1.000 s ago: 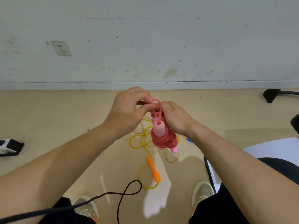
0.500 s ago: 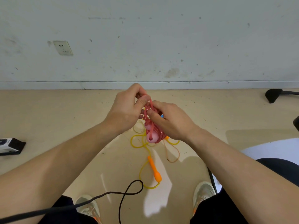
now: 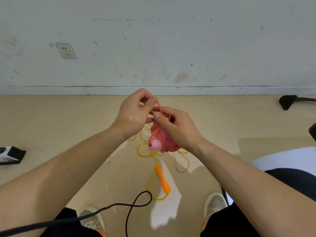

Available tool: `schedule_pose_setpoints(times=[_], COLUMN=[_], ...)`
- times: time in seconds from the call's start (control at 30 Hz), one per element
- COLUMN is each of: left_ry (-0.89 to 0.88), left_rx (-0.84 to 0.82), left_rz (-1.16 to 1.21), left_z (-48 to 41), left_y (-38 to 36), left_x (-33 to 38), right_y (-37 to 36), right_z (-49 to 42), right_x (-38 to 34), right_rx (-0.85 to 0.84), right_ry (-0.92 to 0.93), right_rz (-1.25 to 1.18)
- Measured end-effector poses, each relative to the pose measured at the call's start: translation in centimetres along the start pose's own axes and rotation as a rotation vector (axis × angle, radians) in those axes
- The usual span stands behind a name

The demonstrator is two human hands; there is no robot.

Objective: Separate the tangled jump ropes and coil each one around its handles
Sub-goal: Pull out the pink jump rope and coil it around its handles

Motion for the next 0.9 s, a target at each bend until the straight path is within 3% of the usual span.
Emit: schedule_pose_setpoints(times=[0.17, 0.33, 0.6, 0.73, 0.9], left_ry=[0.002, 0.002, -0.010, 0.016, 0.065], left_rx=[0.030, 0.065, 0.043, -0.104, -0.055], left_rz=[-0.112, -0.182, -0.121, -0.035, 0.110], left_z=[-0.7, -1.2, -0.8, -0.3, -0.2], left_y=[0.6, 1.4, 1.3, 0.1, 0.9], left_x=[-0.7, -1.2, -0.7, -0.7, -0.3], right_y=[0.4, 0.9, 0.1, 0.0, 0.1], right_z=[0.1, -0.4, -0.6, -0.5, -0.2], right_x=[0.3, 1.1, 2.7, 2.4, 0.6], right_rx=[0.022, 0.029, -0.032, -0.057, 0.013], right_ry=[-0.026, 0.043, 0.016, 0.027, 0.071], right_rz=[0.061, 0.415, 0.718, 0.659, 0.397])
Point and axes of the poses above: each hand's wrist, its own z-axis away from the middle knuckle, its own y-axis out of the back of the hand, x = y × z, the point moved 9 cm from there along -z, towards the middle knuckle, and after that the axes turned 11 degrees about -z, right-handed, at the moved point
